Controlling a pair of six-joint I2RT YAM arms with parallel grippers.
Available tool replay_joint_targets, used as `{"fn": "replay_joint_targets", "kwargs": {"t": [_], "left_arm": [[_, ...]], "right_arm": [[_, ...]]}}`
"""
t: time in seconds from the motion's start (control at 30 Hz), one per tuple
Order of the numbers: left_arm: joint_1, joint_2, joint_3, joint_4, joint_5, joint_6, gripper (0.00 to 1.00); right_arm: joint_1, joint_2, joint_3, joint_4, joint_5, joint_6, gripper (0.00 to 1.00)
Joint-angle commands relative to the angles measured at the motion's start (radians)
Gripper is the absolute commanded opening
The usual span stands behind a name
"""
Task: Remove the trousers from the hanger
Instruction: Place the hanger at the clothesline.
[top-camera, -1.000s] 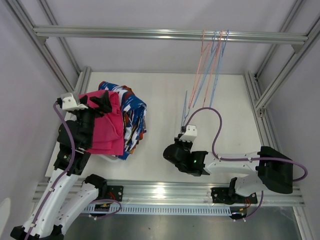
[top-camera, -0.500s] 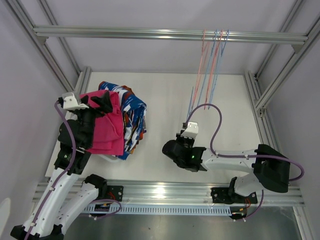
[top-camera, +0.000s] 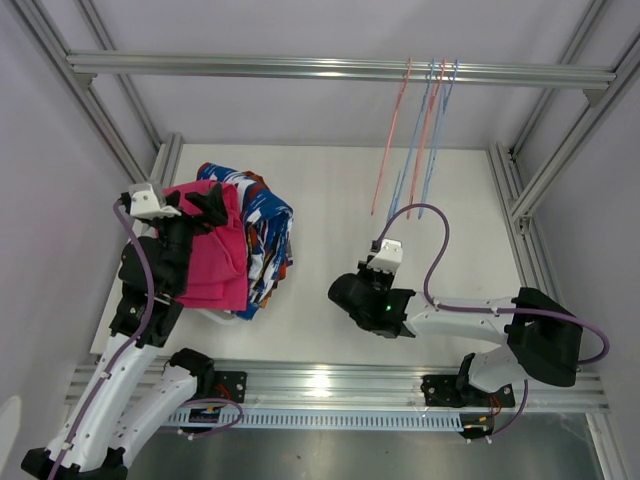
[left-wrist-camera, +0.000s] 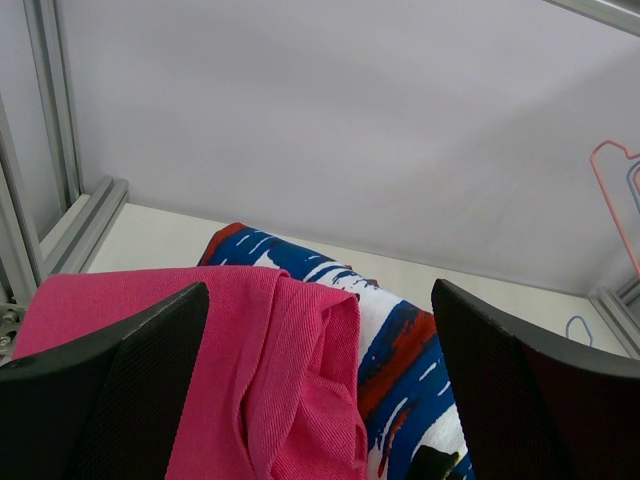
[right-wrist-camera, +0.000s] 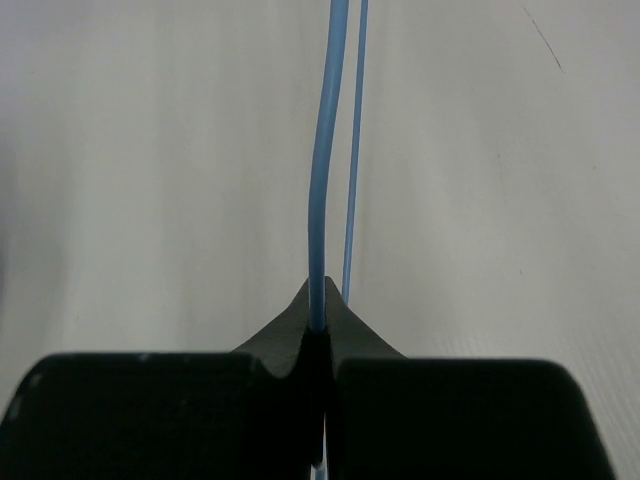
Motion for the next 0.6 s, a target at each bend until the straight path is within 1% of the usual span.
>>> {"fn": "replay_joint_targets", "kwargs": {"t": [0.0,0.17,0.3,0.37,0.4,0.47,0.57], "left_arm": [[-0.001,0.005,0.005,0.007,0.02,-0.012,0.96],[-0.001,0.004,0.007,0.004,0.022,-0.012,0.96],[-0.001,-0.005,0.007,0.004,0.017,-0.014,0.96],[0.0,-0.011,0.005,0.004,0.017,-0.014,0.96],[-0.001,-0.011,0.007,0.004,0.016,-0.014,0.96],[-0.001,-0.011,0.005,0.004,0.017,-0.015,0.96],[0.0,-0.011,0.008,0.004,0.02,-0.017,0.96]], "right_arm": [[0.01,-0.033,0.031,-0.005,0.073,0.049,0.0],[0.055,-0.004,0.015,-0.022,0.067,0.092,0.0],[0.145,0.054,0.019,-0.093,0.075,0.163,0.0],[0.171,0.102,0.037,-0.128,0.082,0.201,0.0],[0.182,0.117,0.048,-0.172,0.087,0.248,0.0],[0.21,0.171,0.074,-0.214,0.093,0.275,0.0],[0.236,0.237,0.112,-0.228,0.089,0.299,0.0]]}}
